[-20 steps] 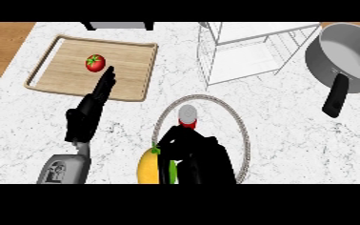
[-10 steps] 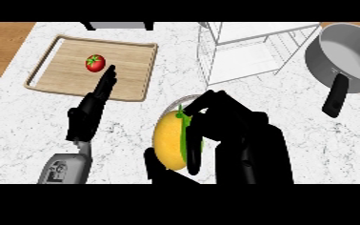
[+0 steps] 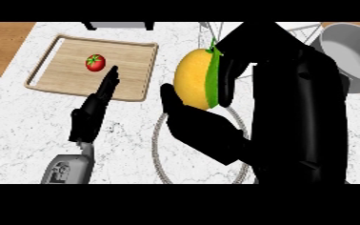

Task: Pick the lemon from the placemat and place it in the tiered shelf

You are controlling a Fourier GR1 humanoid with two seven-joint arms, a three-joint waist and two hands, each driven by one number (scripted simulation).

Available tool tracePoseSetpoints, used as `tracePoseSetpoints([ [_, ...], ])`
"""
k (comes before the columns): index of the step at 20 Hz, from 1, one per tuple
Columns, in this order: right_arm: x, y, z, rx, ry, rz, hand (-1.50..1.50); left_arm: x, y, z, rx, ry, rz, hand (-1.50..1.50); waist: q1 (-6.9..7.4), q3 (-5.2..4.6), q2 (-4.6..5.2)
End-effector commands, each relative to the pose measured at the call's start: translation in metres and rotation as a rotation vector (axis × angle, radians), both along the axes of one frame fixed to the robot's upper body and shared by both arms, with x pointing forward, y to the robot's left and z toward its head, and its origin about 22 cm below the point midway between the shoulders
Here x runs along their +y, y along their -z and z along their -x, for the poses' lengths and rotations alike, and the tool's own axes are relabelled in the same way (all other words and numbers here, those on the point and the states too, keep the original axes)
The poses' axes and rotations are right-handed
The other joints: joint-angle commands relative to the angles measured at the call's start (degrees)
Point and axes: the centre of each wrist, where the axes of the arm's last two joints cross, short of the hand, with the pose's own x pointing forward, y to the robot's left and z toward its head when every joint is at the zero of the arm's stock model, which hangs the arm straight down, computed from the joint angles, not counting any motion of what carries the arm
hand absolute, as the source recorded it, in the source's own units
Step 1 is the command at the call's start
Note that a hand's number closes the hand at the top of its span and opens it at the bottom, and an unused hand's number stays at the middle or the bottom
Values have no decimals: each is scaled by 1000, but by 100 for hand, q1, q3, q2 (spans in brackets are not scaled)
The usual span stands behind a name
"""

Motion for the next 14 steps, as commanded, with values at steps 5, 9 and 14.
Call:
tracePoseSetpoints([
  [5,-11,-36,-40,19,134,-7,150,-5,-2,-1,-3,-2,-4,0,10,2,9],
  [9,-16,-48,-61,-13,183,35,150,17,-5,1,-13,-4,-9,0,37,2,9],
  [14,-28,-41,-85,-48,172,132,150,4,7,-3,1,9,0,0,14,2,18],
])
